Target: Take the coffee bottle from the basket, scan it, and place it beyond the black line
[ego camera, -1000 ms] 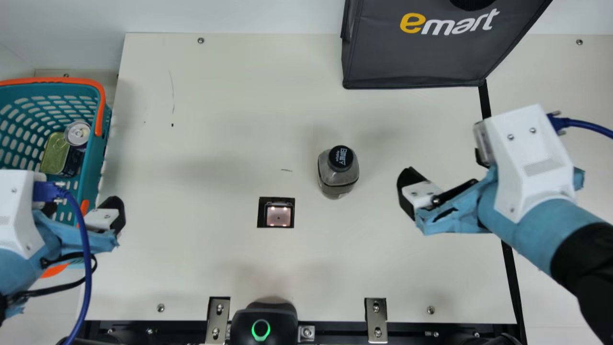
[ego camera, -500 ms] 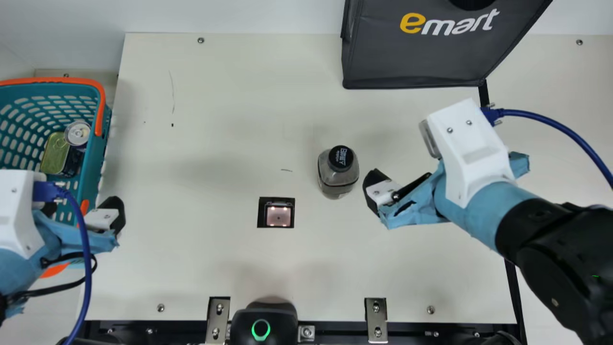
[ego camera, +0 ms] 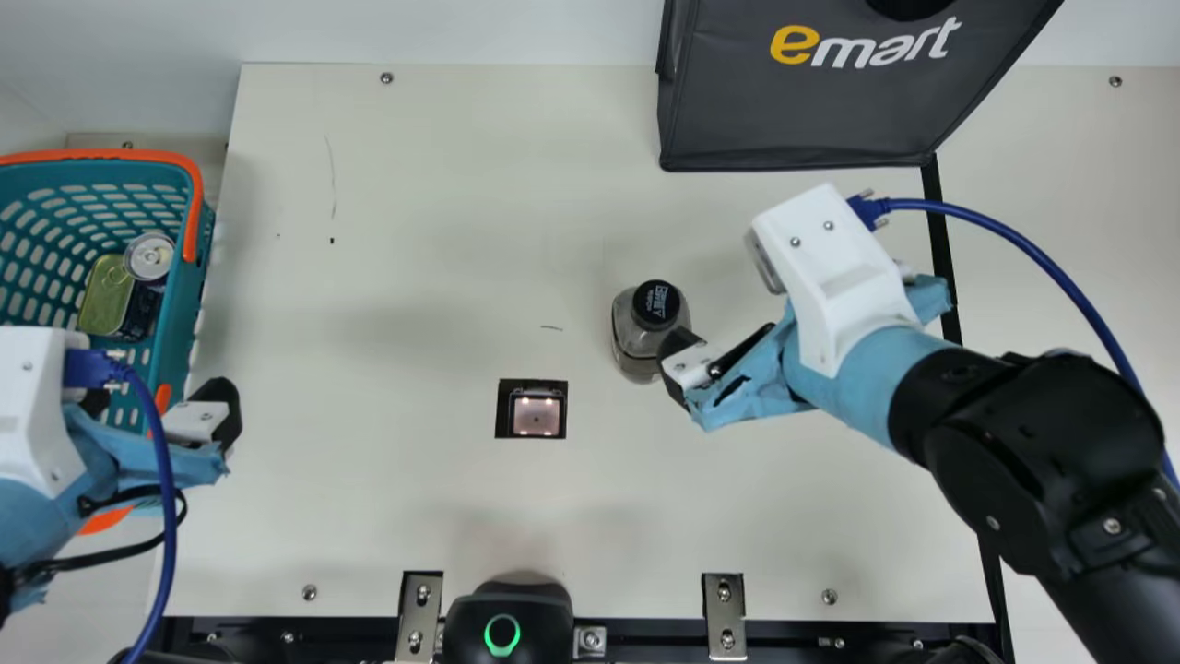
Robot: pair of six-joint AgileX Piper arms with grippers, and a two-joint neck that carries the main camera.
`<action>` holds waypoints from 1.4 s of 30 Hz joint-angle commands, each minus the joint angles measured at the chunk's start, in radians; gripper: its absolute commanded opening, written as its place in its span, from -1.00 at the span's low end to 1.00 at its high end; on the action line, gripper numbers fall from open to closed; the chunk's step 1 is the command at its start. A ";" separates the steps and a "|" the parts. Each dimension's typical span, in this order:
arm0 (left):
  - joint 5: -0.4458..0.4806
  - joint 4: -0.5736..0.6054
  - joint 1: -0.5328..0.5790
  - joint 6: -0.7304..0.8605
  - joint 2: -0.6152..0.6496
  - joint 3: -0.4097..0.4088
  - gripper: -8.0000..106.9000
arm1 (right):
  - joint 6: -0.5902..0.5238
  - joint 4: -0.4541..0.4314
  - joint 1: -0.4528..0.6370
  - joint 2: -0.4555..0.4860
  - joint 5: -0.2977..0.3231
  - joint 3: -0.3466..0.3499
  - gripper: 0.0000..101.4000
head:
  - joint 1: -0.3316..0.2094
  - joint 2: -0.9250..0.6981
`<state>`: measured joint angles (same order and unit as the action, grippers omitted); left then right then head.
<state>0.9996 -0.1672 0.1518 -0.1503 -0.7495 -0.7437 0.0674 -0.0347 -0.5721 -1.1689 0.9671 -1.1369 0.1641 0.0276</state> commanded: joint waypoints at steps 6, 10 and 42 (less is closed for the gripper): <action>0.000 0.000 0.000 0.000 0.000 0.000 0.71 | -0.030 0.013 -0.016 -0.036 -0.021 -0.004 0.79 | -0.026 0.000; 0.000 0.000 0.000 0.000 0.000 0.000 0.71 | -0.040 0.015 -0.026 -0.057 -0.032 -0.004 0.79 | -0.026 0.000; 0.000 0.000 0.000 0.000 0.000 0.000 0.71 | -0.015 -0.010 -0.095 -0.216 -0.105 -0.027 0.79 | -0.026 0.000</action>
<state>0.9996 -0.1672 0.1518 -0.1503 -0.7495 -0.7437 0.0506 -0.0417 -0.6659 -1.3828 0.8616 -1.1642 0.1641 0.0261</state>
